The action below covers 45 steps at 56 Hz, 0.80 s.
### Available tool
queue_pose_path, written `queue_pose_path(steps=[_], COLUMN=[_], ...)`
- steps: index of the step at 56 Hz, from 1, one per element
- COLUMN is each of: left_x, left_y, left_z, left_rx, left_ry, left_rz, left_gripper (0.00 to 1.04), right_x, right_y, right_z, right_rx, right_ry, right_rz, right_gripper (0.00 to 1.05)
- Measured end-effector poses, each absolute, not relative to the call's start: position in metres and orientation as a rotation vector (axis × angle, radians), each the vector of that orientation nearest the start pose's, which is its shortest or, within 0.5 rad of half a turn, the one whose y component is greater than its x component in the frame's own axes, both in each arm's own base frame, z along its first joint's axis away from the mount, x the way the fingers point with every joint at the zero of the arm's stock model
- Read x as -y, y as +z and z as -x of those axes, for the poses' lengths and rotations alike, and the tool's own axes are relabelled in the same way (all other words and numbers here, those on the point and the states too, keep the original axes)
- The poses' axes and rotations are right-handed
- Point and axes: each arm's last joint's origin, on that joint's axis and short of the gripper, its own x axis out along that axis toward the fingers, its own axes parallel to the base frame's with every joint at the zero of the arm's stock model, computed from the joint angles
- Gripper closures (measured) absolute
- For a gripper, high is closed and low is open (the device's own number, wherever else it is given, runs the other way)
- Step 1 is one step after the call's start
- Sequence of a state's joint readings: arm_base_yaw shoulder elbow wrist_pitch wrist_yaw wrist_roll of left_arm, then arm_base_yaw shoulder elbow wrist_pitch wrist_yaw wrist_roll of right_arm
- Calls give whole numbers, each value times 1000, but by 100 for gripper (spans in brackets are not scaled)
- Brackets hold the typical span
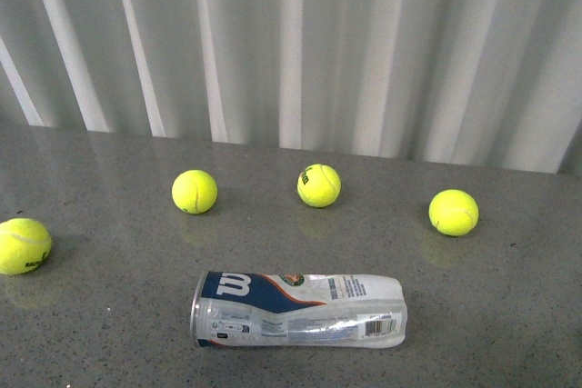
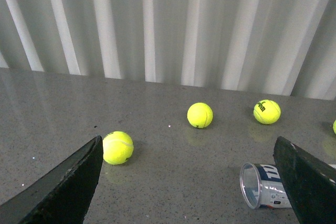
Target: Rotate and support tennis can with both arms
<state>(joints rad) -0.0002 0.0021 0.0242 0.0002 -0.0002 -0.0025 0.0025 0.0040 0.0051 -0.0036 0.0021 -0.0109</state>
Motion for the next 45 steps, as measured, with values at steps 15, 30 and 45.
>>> queue_pose_path(steps=[15,30,45], left_x=[14,50,41], left_y=[230,158,86], left_z=[-147,-299,-327], left_rx=[-58,-448,-647], left_ry=[-121,-249,-168], left_rz=[254,203,246], left_gripper=[7,7,7], right_x=[0,0,0], right_y=[165,165,165], right_z=[-98,-98,-98], right_rx=[-2,-2,-2], right_ry=[0,0,0], right_rz=[10,10,10], right_gripper=[20,7,7])
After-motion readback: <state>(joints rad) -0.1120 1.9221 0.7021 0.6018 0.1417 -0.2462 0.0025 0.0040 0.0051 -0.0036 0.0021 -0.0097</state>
